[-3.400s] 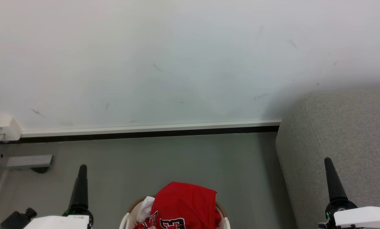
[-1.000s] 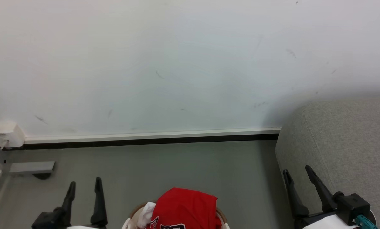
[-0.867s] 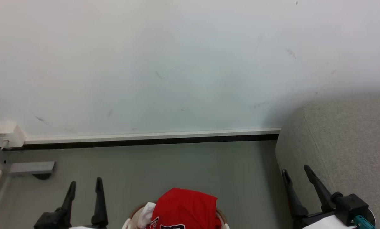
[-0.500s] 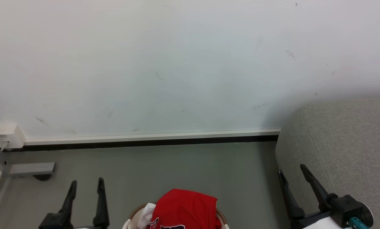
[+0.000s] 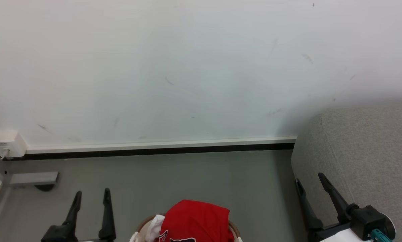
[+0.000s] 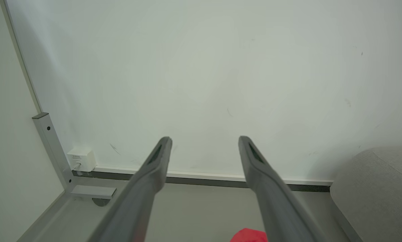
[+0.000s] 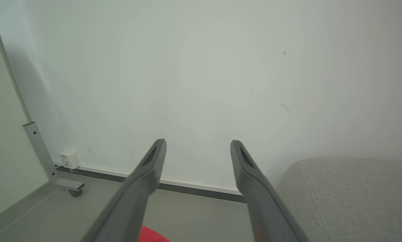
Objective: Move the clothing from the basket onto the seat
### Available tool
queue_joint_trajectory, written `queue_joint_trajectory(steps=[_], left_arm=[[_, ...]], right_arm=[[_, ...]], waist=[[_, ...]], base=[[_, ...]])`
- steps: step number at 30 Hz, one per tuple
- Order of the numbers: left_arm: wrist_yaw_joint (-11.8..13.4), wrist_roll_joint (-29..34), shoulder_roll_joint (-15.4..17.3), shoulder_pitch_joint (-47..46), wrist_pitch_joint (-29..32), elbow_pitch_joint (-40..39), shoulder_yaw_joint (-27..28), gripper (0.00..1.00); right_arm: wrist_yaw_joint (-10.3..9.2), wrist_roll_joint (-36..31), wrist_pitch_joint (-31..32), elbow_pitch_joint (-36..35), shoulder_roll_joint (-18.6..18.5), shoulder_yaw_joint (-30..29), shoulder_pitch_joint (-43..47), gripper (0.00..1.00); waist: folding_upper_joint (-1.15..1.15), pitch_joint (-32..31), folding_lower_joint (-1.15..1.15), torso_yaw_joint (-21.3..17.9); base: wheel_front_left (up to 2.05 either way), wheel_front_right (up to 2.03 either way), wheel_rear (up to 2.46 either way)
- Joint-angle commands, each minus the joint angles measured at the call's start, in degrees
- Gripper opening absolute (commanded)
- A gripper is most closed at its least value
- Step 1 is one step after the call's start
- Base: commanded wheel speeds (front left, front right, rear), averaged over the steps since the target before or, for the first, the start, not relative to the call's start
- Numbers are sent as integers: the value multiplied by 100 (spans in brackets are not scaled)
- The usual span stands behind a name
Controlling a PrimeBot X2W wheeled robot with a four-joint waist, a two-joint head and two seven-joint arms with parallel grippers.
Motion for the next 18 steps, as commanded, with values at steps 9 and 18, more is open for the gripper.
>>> queue_joint_trajectory(steps=[9,18], left_arm=[[5,-50,38,53,-4,8,2,100],[21,-130,38,43,-4,31,10,100]], right_arm=[[-12,42,-18,-3,-37,-6,-68,100],[-12,88,-19,-24,-34,-12,-69,100]], waist=[[0,6,0,-3],[0,20,0,-11]], base=[[0,0,0],[0,0,0]])
